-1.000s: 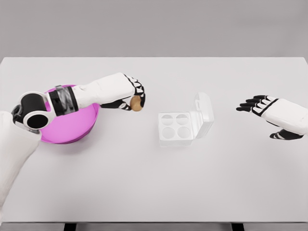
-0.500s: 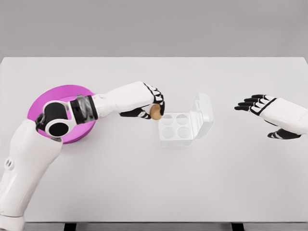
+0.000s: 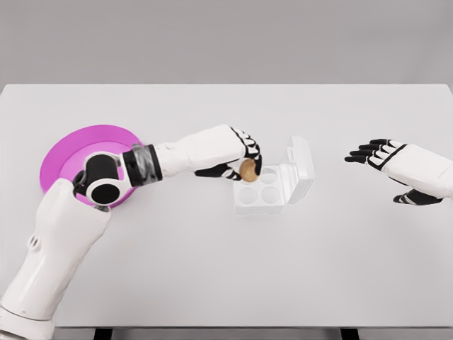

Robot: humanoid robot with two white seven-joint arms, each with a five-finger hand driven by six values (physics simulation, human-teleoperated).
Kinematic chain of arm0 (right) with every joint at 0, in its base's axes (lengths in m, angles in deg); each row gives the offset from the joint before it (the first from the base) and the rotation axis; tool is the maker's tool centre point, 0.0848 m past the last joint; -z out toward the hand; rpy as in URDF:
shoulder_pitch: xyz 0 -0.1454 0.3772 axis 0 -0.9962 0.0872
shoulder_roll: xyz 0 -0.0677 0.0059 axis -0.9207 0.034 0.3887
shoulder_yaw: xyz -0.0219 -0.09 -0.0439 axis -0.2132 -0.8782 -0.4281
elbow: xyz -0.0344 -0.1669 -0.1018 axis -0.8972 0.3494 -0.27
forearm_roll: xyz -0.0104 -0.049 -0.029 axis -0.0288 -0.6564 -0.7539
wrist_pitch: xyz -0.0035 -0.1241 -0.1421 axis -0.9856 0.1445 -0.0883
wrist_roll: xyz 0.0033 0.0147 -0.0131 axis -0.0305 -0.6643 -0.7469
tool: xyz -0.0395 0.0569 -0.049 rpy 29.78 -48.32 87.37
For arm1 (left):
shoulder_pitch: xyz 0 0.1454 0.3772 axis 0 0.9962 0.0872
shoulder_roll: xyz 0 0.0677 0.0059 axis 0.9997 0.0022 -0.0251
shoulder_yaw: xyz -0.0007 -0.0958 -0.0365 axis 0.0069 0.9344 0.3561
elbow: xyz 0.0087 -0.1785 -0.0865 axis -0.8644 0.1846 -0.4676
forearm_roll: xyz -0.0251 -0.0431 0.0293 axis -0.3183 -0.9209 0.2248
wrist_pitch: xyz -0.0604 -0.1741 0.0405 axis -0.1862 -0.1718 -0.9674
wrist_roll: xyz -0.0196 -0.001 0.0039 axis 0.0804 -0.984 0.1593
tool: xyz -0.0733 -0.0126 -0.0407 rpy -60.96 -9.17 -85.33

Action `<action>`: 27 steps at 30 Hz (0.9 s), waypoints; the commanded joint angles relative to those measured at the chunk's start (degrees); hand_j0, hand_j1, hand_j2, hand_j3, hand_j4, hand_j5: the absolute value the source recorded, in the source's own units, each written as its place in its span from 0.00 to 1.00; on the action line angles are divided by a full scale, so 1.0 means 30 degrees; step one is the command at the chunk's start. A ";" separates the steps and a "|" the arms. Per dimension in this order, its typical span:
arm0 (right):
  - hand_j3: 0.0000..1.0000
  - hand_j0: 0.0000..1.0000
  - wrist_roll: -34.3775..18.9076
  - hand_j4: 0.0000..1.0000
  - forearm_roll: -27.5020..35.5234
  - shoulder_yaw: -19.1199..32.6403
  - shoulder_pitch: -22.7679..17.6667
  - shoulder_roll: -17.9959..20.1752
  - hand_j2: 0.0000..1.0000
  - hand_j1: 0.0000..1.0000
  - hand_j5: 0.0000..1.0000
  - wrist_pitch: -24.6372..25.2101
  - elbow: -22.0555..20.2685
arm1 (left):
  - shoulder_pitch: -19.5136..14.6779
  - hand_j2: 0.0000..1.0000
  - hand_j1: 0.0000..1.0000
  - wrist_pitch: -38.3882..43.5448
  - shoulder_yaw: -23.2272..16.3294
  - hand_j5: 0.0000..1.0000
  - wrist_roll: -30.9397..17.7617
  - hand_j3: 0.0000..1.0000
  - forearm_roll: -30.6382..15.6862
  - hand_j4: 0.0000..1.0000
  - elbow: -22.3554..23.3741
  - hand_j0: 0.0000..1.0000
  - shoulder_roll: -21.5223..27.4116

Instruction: Pack egg into the box and close the box lid

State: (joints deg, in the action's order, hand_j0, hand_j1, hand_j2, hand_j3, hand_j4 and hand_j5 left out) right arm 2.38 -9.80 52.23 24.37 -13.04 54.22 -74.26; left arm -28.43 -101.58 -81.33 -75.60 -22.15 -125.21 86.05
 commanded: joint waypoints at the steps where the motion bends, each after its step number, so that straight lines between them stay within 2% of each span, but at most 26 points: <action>1: 1.00 1.00 0.0009 1.00 0.0111 0.0003 -0.0029 0.0035 1.00 1.00 1.00 0.0055 -0.0005 | 0.0000 0.42 0.42 0.0058 -0.0131 0.42 0.0015 0.42 -0.0069 0.42 0.0021 0.42 -0.0194; 4: 1.00 1.00 0.0009 1.00 0.0111 0.0003 0.0000 0.0005 1.00 1.00 1.00 0.0055 -0.0005 | 0.0000 0.42 0.42 0.0058 -0.0424 0.42 0.0015 0.42 0.0049 0.42 0.0079 0.42 -0.0252; 12: 1.00 1.00 0.0009 1.00 0.0111 -0.0143 -0.0029 0.0034 1.00 1.00 1.00 0.0055 -0.0005 | -0.0029 0.44 0.44 0.0058 -0.0424 0.44 0.0015 0.44 0.0195 0.44 0.1456 0.44 -0.0487; 20: 1.00 1.00 0.0009 1.00 0.0111 -0.0143 0.0000 0.0035 1.00 1.00 1.00 0.0055 -0.0005 | -0.0088 0.44 0.44 0.0058 -0.0424 0.44 0.0015 0.44 0.0283 0.44 0.1954 0.44 -0.0692; 24: 1.00 1.00 0.0009 1.00 0.0111 -0.0143 0.0000 0.0035 1.00 1.00 1.00 0.0055 -0.0006 | -0.0146 0.48 0.48 0.0058 -0.0395 0.48 0.0015 0.48 0.0283 0.48 0.2101 0.48 -0.0662; 27: 1.00 1.00 0.0009 1.00 0.0111 -0.0143 -0.0029 0.0034 1.00 1.00 1.00 0.0055 -0.0035 | -0.0146 0.58 0.58 0.0058 -0.0278 0.58 0.0015 0.58 0.0283 0.58 0.2130 0.58 -0.0721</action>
State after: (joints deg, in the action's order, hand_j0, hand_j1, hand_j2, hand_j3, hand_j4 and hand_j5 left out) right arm 2.38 -9.81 51.79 24.29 -13.01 54.22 -74.31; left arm -28.87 -101.58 -82.38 -75.59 -20.86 -118.91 83.95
